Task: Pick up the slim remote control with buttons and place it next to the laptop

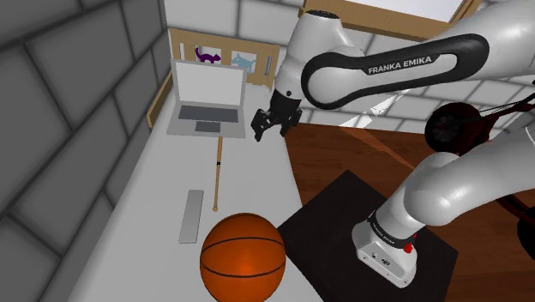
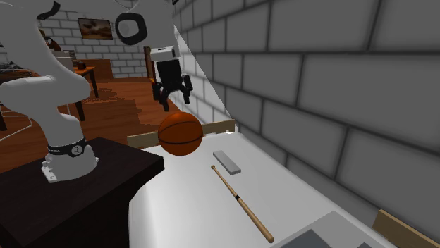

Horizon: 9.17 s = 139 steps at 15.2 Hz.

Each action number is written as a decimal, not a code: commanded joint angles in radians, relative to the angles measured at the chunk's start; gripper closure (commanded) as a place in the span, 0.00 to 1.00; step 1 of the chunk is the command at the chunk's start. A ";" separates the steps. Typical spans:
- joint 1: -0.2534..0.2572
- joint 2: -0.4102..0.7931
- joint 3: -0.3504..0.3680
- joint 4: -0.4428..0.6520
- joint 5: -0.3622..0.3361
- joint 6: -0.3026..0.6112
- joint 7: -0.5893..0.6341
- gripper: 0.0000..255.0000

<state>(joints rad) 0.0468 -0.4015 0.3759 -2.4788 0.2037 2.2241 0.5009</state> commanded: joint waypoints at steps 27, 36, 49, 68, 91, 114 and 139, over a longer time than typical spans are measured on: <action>0.307 1.154 0.004 0.707 -0.631 0.209 0.926 0.00; 0.346 1.273 -0.035 0.780 -0.660 0.253 0.950 0.00; 0.346 1.274 -0.035 0.781 -0.660 0.253 0.950 1.00; 0.303 1.124 0.022 0.728 -0.608 0.155 0.920 1.00; 0.248 0.924 0.101 0.739 -0.505 -0.047 0.856 1.00; 0.227 0.797 0.144 0.875 -0.425 -0.296 0.803 1.00; -0.093 0.605 0.025 0.712 -0.309 -0.278 0.347 1.00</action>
<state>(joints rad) -0.0335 0.1998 0.4089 -1.7732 -0.1051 1.9471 0.8711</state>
